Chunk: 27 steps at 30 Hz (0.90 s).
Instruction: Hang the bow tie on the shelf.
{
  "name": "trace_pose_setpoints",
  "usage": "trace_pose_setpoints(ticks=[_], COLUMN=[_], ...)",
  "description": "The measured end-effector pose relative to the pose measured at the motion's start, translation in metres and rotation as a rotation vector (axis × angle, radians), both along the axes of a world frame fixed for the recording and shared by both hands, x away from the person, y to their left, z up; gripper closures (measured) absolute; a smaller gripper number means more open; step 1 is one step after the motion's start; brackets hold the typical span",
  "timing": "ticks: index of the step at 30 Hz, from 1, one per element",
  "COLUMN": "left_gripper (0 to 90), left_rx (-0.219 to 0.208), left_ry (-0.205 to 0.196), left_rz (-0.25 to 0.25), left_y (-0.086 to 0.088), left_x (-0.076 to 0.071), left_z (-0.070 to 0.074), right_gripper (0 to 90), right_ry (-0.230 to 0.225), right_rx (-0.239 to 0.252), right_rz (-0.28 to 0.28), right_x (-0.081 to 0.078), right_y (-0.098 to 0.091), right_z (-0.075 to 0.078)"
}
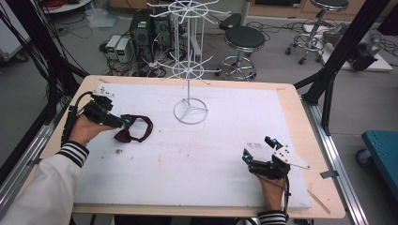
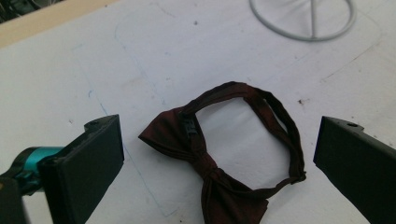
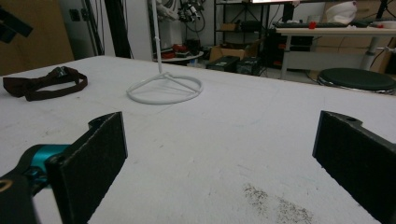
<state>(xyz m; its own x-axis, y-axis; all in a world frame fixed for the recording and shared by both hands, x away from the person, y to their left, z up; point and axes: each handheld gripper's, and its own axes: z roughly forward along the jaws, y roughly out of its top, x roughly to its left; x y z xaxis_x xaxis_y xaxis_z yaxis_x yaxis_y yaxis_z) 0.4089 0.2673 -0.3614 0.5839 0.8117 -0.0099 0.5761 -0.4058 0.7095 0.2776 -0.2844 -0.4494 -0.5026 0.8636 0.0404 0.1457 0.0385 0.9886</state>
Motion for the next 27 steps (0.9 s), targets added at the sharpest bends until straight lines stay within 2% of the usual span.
trace_pose_setpoints(ticks=[6, 12, 16, 21, 24, 27], left_gripper=[2.1, 2.1, 2.1, 2.7, 8.2, 9.2], left_rx=[-0.001, 0.024, 0.024, 0.045, 0.044, 0.057], left_ry=[0.054, 0.098, 0.137, 0.174, 0.188, 0.211], left_rz=[0.027, 0.055, 0.068, 0.066, 0.065, 0.067], left_y=[-0.001, -0.004, -0.007, -0.010, -0.011, -0.012], left_x=[0.011, 0.018, 0.022, 0.026, 0.028, 0.029], left_z=[-0.009, -0.019, -0.026, -0.033, -0.036, -0.039], right_gripper=[2.4, 2.4, 2.4, 2.4, 2.4, 2.4], right_ry=[0.001, 0.001, 0.001, -0.002, -0.002, -0.005], right_rx=[0.002, 0.002, 0.003, 0.002, 0.003, 0.004], right_rz=[0.000, 0.000, 0.000, 0.000, 0.002, 0.003], right_x=[0.000, 0.000, 0.000, 0.000, 0.000, 0.000], right_y=[0.000, 0.000, 0.000, 0.000, 0.000, 0.000], right_z=[0.000, 0.000, 0.000, 0.000, 0.000, 0.000])
